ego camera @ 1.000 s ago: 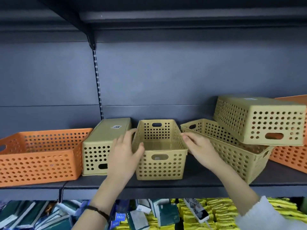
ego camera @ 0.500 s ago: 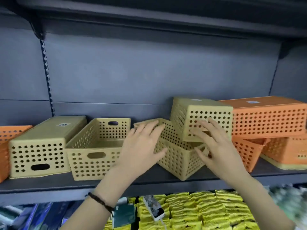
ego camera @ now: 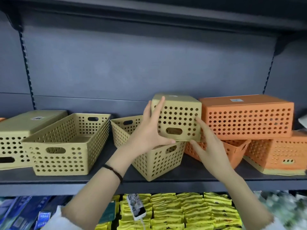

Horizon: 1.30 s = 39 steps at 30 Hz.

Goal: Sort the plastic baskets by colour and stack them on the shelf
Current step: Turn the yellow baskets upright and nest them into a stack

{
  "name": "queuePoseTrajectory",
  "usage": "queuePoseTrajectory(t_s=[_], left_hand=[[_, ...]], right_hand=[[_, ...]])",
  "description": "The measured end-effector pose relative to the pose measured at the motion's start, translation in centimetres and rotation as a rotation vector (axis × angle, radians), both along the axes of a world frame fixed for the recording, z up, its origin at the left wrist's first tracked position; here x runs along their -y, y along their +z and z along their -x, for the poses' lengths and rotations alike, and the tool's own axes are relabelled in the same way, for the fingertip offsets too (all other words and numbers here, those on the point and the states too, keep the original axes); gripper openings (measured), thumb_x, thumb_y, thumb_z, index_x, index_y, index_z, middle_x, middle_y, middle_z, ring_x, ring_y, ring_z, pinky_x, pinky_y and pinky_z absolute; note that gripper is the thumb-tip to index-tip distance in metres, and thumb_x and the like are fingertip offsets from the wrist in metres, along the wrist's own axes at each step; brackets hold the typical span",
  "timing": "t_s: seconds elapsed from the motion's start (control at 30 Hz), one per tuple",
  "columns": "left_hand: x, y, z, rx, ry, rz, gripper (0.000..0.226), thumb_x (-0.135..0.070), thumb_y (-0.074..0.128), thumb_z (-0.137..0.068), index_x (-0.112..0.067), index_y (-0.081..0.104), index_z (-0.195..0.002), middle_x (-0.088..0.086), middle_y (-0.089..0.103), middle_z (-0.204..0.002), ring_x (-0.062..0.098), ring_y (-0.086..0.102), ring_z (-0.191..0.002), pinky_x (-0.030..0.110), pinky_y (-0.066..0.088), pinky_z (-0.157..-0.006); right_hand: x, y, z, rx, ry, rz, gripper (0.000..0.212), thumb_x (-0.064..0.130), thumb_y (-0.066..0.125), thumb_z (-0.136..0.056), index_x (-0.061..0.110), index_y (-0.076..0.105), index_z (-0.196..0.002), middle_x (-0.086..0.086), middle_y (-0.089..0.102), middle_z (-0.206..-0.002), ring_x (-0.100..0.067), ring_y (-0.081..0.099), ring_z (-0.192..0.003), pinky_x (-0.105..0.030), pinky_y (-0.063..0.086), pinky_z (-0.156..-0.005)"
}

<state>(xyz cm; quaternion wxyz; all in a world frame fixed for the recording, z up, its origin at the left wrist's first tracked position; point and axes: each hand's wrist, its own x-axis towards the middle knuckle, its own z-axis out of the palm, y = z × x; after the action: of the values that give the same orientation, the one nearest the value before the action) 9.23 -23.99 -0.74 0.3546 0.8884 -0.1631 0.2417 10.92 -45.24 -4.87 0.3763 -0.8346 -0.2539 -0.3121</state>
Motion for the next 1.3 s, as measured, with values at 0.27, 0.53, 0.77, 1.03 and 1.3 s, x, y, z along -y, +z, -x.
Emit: queuePoseTrajectory(t_s=[0.27, 0.53, 0.77, 1.03, 1.3], left_hand=[[-2.0, 2.8, 0.3, 0.190, 0.345, -0.255, 0.132, -0.058, 0.088, -0.046, -0.044, 0.009, -0.151, 0.000, -0.007, -0.161, 0.037, 0.055, -0.119, 0.048, 0.053, -0.089], [-2.9, 3.6, -0.8, 0.434, 0.364, -0.713, 0.117, -0.067, 0.083, -0.042, -0.037, 0.038, -0.145, 0.016, 0.035, -0.153, 0.037, 0.032, -0.141, 0.051, 0.021, -0.116], [-3.6, 4.0, -1.3, 0.423, 0.240, -0.264, 0.095, -0.064, 0.077, -0.046, -0.039, 0.043, -0.130, 0.009, 0.037, -0.134, 0.027, 0.039, -0.127, 0.046, 0.038, -0.108], [-9.2, 4.9, 2.4, 0.226, 0.104, 0.715, 0.036, -0.040, 0.073, -0.077, -0.042, 0.047, -0.102, 0.000, 0.066, -0.103, 0.018, 0.062, -0.082, 0.026, 0.051, -0.060], [-15.9, 3.9, 6.4, -0.270, 0.108, 1.062, 0.091, -0.081, 0.064, -0.059, -0.028, 0.058, -0.133, 0.015, 0.068, -0.124, 0.036, 0.067, -0.110, 0.055, 0.056, -0.083]], right_hand=[[-1.3, 2.4, -1.1, 0.030, 0.178, -0.218, 0.060, 0.006, 0.056, -0.095, 0.034, 0.038, -0.144, 0.021, 0.051, -0.136, 0.003, 0.050, -0.124, -0.023, 0.045, -0.102], [-3.1, 3.0, -1.1, 0.072, 0.377, -0.361, 0.059, -0.008, 0.049, -0.094, 0.032, 0.045, -0.137, 0.011, 0.055, -0.139, 0.002, 0.051, -0.128, -0.017, 0.042, -0.104], [-2.6, 2.6, -2.8, 0.039, 0.360, -0.338, 0.054, 0.008, 0.054, -0.096, 0.031, 0.042, -0.144, 0.016, 0.045, -0.147, -0.001, 0.038, -0.138, -0.029, 0.034, -0.112], [-2.0, 3.0, -4.7, -0.301, 0.194, -0.290, 0.078, 0.042, 0.055, -0.093, 0.028, 0.010, -0.155, 0.010, 0.011, -0.163, -0.010, 0.012, -0.149, -0.043, 0.016, -0.122], [-6.5, 4.3, -3.7, -0.287, 0.456, -0.398, 0.067, 0.050, 0.048, -0.090, 0.039, 0.021, -0.151, 0.027, 0.045, -0.141, 0.011, 0.041, -0.128, -0.026, 0.032, -0.108]])
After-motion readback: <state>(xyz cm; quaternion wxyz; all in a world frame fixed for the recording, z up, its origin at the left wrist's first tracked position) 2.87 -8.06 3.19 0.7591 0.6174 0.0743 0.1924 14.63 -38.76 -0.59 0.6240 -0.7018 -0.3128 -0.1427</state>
